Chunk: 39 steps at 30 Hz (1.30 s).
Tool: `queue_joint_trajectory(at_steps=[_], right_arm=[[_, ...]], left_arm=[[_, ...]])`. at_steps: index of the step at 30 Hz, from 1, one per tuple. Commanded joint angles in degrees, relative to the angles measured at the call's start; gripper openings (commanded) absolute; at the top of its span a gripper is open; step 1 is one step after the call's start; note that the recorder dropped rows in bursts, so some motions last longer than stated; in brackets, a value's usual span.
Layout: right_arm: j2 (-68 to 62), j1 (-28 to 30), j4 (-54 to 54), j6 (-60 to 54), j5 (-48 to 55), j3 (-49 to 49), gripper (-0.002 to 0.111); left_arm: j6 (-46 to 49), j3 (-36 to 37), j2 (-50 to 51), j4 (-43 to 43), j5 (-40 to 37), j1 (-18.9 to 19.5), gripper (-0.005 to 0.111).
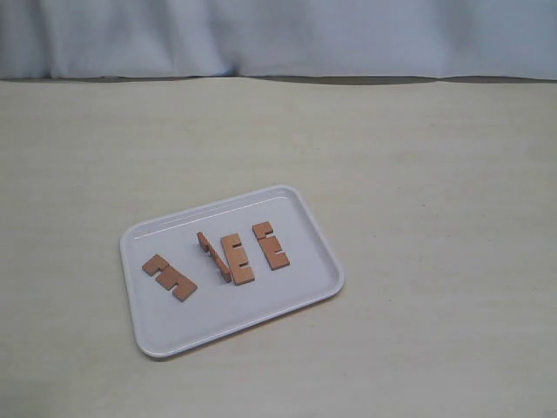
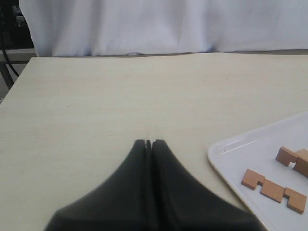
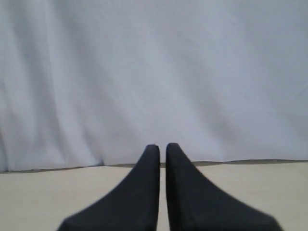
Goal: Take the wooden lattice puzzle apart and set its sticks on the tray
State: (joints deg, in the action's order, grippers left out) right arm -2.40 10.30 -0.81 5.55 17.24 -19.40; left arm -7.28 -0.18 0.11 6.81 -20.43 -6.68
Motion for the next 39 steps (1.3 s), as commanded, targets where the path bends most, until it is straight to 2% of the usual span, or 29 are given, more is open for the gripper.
queue_joint_trajectory(at_steps=[1, 11, 15, 20, 25, 29, 31, 32, 39], right_arm=[[2.4, -0.5, 0.2, 0.0, -0.1, 0.3, 0.004], [2.4, -0.7, 0.4, 0.0, 0.2, 0.1, 0.004], [2.4, -0.7, -3.0, 0.0, -0.3, 0.6, 0.004], [2.4, -0.7, -2.8, 0.0, -8.8, 7.0, 0.004], [2.4, -0.7, -3.2, 0.0, -12.6, 13.3, 0.004], [2.4, -0.7, -2.8, 0.0, -12.9, 19.0, 0.004], [2.4, -0.7, -2.7, 0.0, -12.0, 19.4, 0.004], [2.4, -0.7, -2.7, 0.0, -8.2, 19.4, 0.004], [2.4, -0.7, -4.3, 0.3, -9.8, 19.4, 0.004]], left_arm=[[-0.1, 0.2, -0.1, 0.1, 0.5, 0.0, 0.0], [-0.1, 0.2, -0.1, 0.1, 0.6, 0.0, 0.0], [-0.1, 0.2, -0.1, 0.1, 0.6, 0.0, 0.0], [-0.1, 0.2, -0.1, 0.1, 0.6, 0.0, 0.0], [-0.1, 0.2, -0.1, 0.1, 0.6, 0.0, 0.0], [-0.1, 0.2, -0.1, 0.1, 0.6, 0.0, 0.0], [-0.1, 0.2, -0.1, 0.1, 0.6, 0.0, 0.0], [-0.1, 0.2, -0.1, 0.1, 0.6, 0.0, 0.0], [-0.1, 0.2, -0.1, 0.1, 0.5, 0.0, 0.0]])
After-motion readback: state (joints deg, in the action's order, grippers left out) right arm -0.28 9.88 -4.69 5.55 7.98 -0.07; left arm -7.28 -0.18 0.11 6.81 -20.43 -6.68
